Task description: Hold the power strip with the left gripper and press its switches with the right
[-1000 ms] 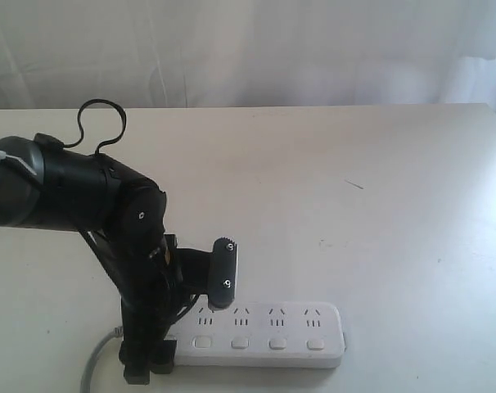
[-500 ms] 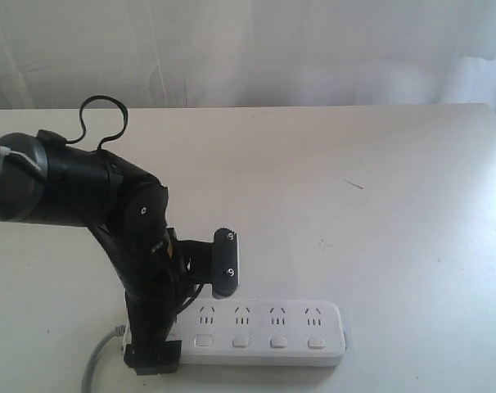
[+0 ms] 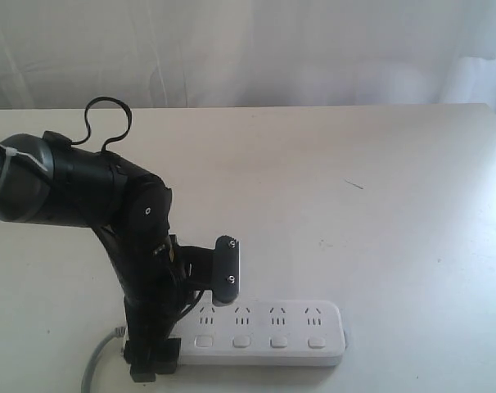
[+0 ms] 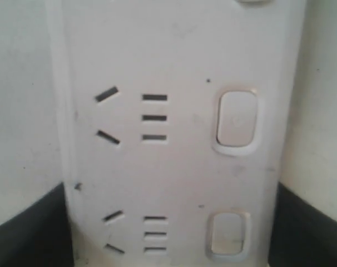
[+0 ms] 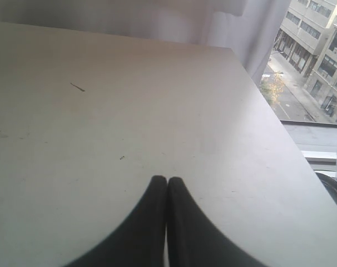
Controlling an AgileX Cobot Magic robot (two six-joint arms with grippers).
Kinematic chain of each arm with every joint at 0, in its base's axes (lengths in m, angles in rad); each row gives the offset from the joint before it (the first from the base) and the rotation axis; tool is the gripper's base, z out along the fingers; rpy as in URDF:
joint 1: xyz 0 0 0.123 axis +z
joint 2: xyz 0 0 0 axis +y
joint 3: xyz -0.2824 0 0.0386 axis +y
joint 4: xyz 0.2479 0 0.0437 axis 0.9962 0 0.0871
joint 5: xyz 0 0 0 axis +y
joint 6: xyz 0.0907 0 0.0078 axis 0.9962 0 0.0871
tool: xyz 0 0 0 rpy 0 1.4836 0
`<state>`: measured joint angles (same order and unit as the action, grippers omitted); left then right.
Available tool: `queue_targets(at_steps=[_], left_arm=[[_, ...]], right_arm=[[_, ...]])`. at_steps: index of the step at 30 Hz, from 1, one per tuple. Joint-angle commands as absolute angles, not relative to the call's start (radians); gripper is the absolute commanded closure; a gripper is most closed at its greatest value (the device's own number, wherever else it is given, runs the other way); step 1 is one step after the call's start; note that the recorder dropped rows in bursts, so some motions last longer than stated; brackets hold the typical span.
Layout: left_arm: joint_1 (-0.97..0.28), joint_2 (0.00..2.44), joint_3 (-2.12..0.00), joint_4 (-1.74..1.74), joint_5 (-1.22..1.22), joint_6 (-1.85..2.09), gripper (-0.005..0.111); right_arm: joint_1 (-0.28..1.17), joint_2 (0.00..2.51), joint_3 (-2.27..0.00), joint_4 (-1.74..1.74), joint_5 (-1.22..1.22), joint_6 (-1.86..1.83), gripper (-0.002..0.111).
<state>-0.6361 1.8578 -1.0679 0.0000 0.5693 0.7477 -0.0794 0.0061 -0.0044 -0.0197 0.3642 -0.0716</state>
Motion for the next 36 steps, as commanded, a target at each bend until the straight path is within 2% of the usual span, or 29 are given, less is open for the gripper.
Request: queue_targets(at_steps=[1, 20, 32, 36], left_arm=[[-0.640, 1.909, -1.036, 0.009, 0.518, 0.725, 0.105], [-0.640, 1.909, -1.036, 0.000, 0.504, 0.717, 0.107], [-0.640, 1.909, -1.036, 0.000, 0.518, 0.717, 0.107], [-0.640, 1.909, -1.036, 0.005, 0.516, 0.721, 0.107]], right_arm=[[-0.081, 0.000, 0.000, -0.019, 0.353, -0.072, 0.108], [-0.081, 0.000, 0.000, -0.088, 0.350, -0.085, 0.108], [-0.081, 0.000, 0.000, -0.469, 0.041, -0.085, 0.108], [-0.081, 0.000, 0.000, -0.495, -0.049, -0.085, 0.108]])
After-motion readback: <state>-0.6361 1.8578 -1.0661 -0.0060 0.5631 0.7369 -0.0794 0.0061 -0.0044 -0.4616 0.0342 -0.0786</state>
